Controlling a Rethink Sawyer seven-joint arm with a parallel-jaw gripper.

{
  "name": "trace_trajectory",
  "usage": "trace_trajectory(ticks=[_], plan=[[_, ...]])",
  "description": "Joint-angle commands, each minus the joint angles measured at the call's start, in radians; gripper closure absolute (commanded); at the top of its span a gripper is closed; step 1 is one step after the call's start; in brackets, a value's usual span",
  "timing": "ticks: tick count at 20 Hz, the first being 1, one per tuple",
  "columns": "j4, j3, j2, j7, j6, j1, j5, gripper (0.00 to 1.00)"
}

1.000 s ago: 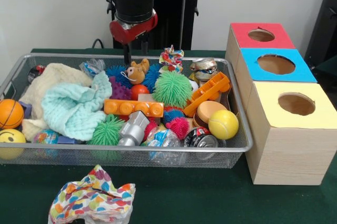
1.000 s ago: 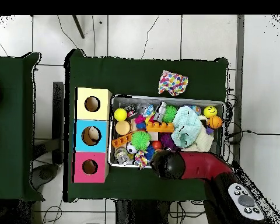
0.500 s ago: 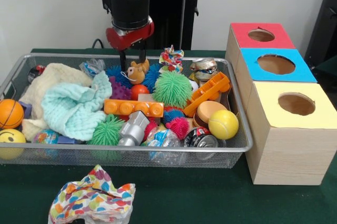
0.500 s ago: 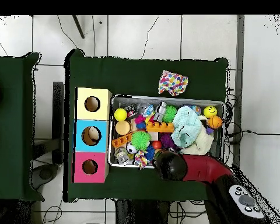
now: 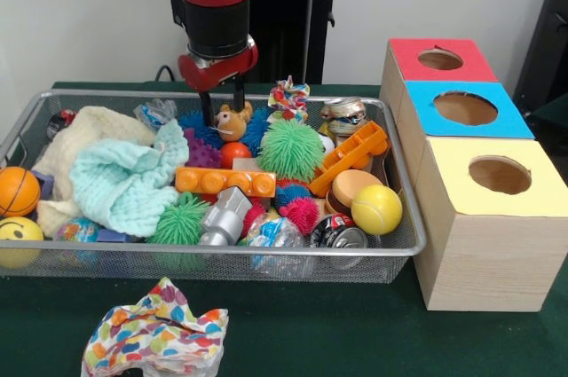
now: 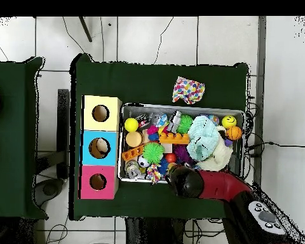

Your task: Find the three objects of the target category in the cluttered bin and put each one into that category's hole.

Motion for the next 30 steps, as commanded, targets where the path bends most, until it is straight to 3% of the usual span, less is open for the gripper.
trace_trajectory(ticks=[1,15,16,19,24,30], plan=[[-0.051,0.005,0.065,0.241,-0.072,0.007,0.049,0.0],[-0.057,0.057,0.167,0.199,-0.167,-0.024,0.032,0.0],[-0.059,0.068,0.172,0.181,-0.178,-0.029,0.019,1.0],[-0.061,0.096,0.185,0.172,-0.187,-0.053,0.023,1.0],[-0.051,0.047,0.112,0.191,-0.108,-0.014,0.048,1.0],[-0.04,0.022,0.06,0.2,-0.089,0.008,0.05,1.0]])
